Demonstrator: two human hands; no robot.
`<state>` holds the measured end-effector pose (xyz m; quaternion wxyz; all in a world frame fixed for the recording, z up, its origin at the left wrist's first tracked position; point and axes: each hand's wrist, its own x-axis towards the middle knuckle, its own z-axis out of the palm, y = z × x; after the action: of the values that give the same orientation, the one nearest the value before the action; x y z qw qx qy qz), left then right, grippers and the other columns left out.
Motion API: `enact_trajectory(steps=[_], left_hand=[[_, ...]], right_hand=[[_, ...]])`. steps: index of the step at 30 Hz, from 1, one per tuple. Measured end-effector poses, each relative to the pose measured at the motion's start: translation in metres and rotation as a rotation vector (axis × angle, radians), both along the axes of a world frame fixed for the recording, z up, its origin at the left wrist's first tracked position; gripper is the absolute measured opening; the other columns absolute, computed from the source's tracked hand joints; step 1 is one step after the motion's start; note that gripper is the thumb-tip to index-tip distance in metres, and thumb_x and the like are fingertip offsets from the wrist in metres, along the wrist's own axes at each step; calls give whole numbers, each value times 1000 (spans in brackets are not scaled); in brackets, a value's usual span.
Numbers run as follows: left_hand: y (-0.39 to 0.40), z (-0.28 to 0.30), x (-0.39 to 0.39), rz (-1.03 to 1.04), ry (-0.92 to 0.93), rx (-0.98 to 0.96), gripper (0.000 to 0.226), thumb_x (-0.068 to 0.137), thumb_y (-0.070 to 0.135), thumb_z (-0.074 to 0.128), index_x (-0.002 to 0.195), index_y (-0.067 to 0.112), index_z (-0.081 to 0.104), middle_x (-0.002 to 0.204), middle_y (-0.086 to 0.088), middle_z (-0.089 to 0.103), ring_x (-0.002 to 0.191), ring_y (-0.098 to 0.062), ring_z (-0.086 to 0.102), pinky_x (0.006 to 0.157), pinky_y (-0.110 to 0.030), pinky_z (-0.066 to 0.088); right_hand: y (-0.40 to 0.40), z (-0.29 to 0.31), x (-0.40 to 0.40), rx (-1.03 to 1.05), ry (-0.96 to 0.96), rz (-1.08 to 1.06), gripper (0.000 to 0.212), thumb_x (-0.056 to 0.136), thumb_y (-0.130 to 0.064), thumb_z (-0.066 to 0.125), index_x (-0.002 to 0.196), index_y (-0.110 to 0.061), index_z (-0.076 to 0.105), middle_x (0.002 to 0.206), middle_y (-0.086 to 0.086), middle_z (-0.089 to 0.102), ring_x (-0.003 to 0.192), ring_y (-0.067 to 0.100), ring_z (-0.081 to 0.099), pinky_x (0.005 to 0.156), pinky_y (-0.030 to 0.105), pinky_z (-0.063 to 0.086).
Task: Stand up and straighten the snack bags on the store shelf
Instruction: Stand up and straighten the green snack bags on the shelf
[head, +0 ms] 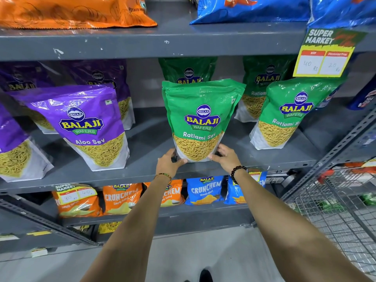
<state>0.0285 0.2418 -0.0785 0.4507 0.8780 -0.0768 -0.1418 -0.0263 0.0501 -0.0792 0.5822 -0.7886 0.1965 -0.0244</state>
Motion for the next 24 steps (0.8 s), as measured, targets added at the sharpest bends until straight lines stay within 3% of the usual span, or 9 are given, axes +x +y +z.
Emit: enact_trajectory(steps=[4,6,8,12,15,20,24], left_hand=[[2,-2,-1,3,-20,53,54,80,30,68,126,11,48,127,-12,62,114,-31,57,98,-42,46],[3,-4,-6,28,-44,116,58,80,31,68,130,12,44,129,-14,59,117,-35,55,98,-45,45],[3,-7,-15,76,-80,190,55,82,30,66,128,12,45,126,-17,60,115,-37,55,93,-46,48],[-3,-18,-38,107,-172,260,49,85,34,61,127,12,47,123,-18,60,114,-37,54,88,-45,50],[-20,-23,-57,30,-237,253,44,88,36,56,125,13,51,117,-17,62,108,-35,56,85,-43,50],[-71,-19,-80,-87,-245,217,43,89,36,53,127,15,52,123,-15,60,114,-34,54,90,-41,46],[-129,-20,-83,-227,-202,184,49,90,37,53,134,16,46,131,-14,59,120,-33,53,95,-39,44]], right_hand=[[0,2,-3,11,17,2,44,79,-8,68,121,-12,56,127,10,63,115,20,57,107,38,41],[-1,0,-7,-24,21,-33,56,77,-5,69,130,-8,49,133,11,58,119,20,54,106,34,39],[-2,-5,-14,-161,59,-63,69,76,-4,70,139,-8,40,141,11,49,129,25,47,110,37,36],[-13,-13,-36,-424,140,-115,66,81,-6,64,141,-14,37,146,13,44,128,31,48,108,37,39],[-32,-17,-55,-416,136,-253,58,83,-5,60,138,-12,42,136,17,54,115,34,57,101,40,45],[-76,-12,-80,-319,135,-486,51,86,-10,59,135,-9,45,113,19,62,111,37,57,93,44,47],[-125,-7,-87,-225,110,-602,60,86,-14,61,140,-6,37,132,19,55,120,36,51,101,45,42]])
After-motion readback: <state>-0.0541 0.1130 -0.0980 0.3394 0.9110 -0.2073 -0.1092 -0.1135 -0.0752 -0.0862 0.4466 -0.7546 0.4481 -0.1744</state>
